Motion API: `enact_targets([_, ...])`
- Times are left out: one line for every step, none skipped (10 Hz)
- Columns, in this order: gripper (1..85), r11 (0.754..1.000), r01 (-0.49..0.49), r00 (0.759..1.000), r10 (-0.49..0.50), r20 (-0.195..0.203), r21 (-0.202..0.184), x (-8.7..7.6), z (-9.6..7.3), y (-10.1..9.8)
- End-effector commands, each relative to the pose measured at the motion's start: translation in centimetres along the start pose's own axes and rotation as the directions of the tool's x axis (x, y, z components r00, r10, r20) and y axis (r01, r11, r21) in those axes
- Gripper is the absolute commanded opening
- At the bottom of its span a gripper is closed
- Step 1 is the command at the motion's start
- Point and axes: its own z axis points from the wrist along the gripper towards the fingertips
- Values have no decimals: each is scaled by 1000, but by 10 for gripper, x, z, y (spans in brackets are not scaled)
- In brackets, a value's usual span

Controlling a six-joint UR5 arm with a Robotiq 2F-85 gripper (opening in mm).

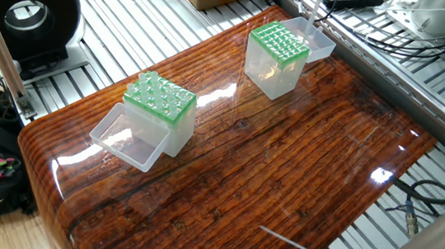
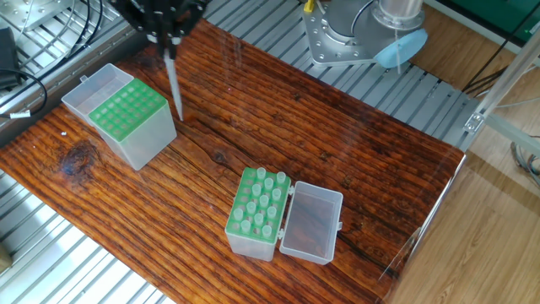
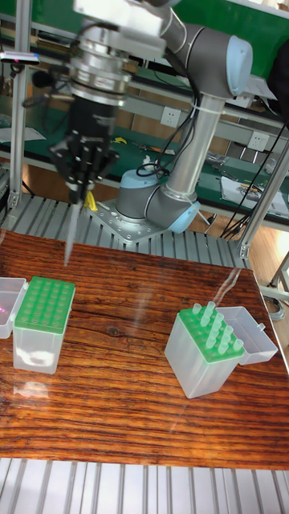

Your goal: Transfer all large pipette tips from one holder to another

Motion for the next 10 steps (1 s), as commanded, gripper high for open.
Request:
enact_targets([10, 999, -22, 998, 19, 66, 43, 7, 3, -26])
enact_targets([10, 998, -36, 996, 32, 86, 44, 9, 11, -32])
enact_targets([10, 999, -48, 993, 45, 110, 24, 10, 19, -32])
enact_targets([10, 999, -51, 992, 48, 118, 19, 13, 24, -33])
enact_targets([10, 998, -64, 991, 62, 116, 20, 15, 25, -34])
enact_targets([10, 997, -72, 991, 70, 118, 16, 14, 25, -33])
enact_targets([10, 997, -79, 989, 78, 123, 9, 13, 25, -31])
enact_targets([10, 997, -82, 988, 81, 128, 3, 11, 25, -30])
enact_targets([10, 997, -83, 988, 82, 127, 2, 11, 25, -30])
enact_targets([10, 996, -84, 988, 85, 129, -9, 10, 25, -27])
